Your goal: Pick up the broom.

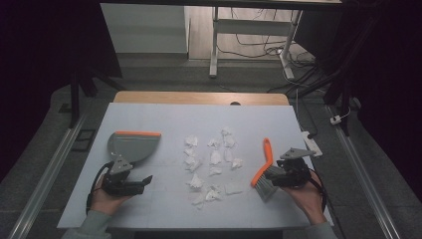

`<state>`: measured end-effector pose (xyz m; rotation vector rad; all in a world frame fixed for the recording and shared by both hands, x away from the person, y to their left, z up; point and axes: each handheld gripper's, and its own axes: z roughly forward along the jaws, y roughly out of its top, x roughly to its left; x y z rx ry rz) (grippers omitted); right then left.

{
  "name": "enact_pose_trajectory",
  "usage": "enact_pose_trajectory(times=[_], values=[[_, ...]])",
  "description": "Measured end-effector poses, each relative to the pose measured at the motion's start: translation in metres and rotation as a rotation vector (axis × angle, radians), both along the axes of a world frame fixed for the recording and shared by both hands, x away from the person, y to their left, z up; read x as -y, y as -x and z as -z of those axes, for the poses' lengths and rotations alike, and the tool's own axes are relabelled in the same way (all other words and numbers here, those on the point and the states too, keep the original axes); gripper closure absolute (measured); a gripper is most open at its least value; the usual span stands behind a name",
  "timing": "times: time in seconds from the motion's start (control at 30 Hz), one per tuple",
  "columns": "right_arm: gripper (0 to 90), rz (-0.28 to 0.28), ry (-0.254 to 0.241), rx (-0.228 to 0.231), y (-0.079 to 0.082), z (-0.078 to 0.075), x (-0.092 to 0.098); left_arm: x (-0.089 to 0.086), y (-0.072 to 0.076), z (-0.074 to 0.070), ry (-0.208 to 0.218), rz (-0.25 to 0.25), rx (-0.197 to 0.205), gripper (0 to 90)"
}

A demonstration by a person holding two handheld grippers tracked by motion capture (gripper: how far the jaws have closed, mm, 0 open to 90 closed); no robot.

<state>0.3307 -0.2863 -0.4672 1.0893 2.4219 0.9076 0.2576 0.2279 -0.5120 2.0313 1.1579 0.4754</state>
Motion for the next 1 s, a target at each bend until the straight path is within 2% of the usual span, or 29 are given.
enact_pose_trajectory(times=[0.27, 0.4, 0.5, 0.6, 0.67, 0.8, 0.93, 0.97, 1.0], values=[[30.4, 0.057, 0.047, -0.061, -0.020, -0.007, -0.008, -0.001, 0.001, 0.000, 0.001, -0.008, 0.001, 20.1], [30.0, 0.089, 0.087, -0.109, -0.034, -0.013, -0.014, 0.000, 0.001, 0.001, 0.000, -0.004, 0.000, 20.2], [28.9, 0.118, 0.114, -0.122, -0.048, -0.017, -0.017, -0.001, 0.001, 0.001, -0.002, -0.008, 0.003, 19.9], [28.9, 0.139, 0.109, -0.133, -0.054, -0.018, -0.017, -0.001, 0.001, 0.000, 0.000, -0.009, 0.005, 19.9], [28.9, 0.154, 0.079, -0.164, -0.060, -0.017, -0.017, -0.001, 0.001, 0.001, -0.001, -0.006, 0.004, 19.9], [30.0, 0.193, 0.090, -0.194, -0.070, -0.014, -0.020, -0.001, 0.001, 0.001, 0.000, -0.005, 0.003, 19.9], [30.9, 0.244, 0.122, -0.253, -0.080, -0.009, -0.022, 0.000, 0.001, 0.001, -0.002, -0.001, 0.004, 19.9], [32.4, 0.264, 0.150, -0.275, -0.083, -0.005, -0.024, -0.001, 0.001, 0.001, -0.003, -0.002, 0.003, 19.9], [32.4, 0.264, 0.150, -0.275, -0.083, -0.005, -0.024, -0.001, 0.001, 0.002, -0.003, -0.003, 0.003, 19.9]])
